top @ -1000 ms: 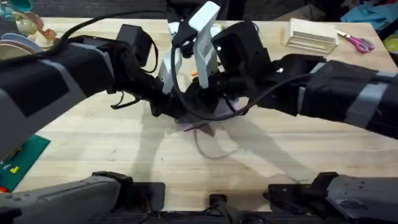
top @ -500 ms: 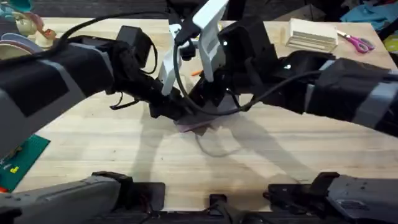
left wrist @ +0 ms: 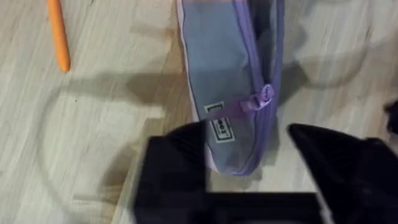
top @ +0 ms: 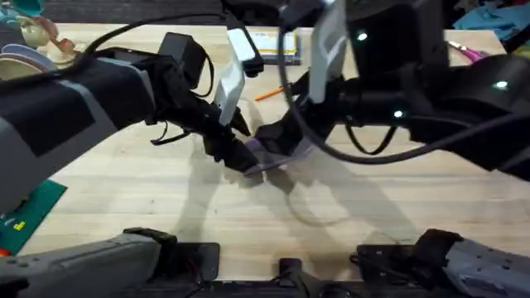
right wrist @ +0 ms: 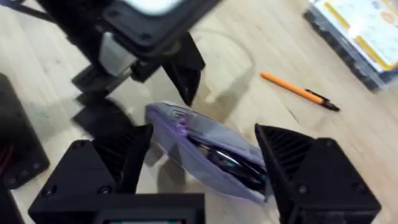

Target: Unzip the bag, pick up the pens from the table one at a time and place them inside, then zip the bag closed.

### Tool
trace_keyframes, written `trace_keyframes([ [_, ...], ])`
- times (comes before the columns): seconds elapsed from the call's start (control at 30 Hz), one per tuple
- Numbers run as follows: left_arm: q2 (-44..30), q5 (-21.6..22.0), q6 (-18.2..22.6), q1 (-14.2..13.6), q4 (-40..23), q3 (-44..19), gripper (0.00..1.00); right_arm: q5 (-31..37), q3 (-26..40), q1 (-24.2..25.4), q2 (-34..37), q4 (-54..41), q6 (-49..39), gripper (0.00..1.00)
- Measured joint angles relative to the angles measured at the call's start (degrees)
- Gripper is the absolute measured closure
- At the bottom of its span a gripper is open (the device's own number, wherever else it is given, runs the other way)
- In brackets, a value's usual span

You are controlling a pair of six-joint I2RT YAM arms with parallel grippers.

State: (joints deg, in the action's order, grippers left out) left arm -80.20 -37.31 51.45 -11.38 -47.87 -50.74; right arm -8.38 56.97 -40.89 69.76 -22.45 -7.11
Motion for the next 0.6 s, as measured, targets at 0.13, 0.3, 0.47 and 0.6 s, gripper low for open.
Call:
trace_keyframes([
  [0.13, 0.0, -0.5, -0.3, -0.1, 0.0, 0.0, 0.012, 0.0, 0.0, 2.3, -1.4, -0.8, -1.4, 0.003],
  [0.3, 0.0, -0.5, -0.3, -0.1, 0.0, 0.0, 0.008, 0.0, 0.5, 3.8, -2.0, -1.6, -4.2, 0.003],
  [0.47, 0.0, -0.4, -0.3, -0.1, 0.1, 0.0, 0.008, 0.0, 1.2, 4.0, -2.0, -2.0, -9.2, 0.003],
  [0.6, 0.0, -0.4, -0.4, -0.1, 0.1, 0.0, 0.008, 0.0, 1.3, 4.0, -2.0, -2.0, -15.9, 0.003],
])
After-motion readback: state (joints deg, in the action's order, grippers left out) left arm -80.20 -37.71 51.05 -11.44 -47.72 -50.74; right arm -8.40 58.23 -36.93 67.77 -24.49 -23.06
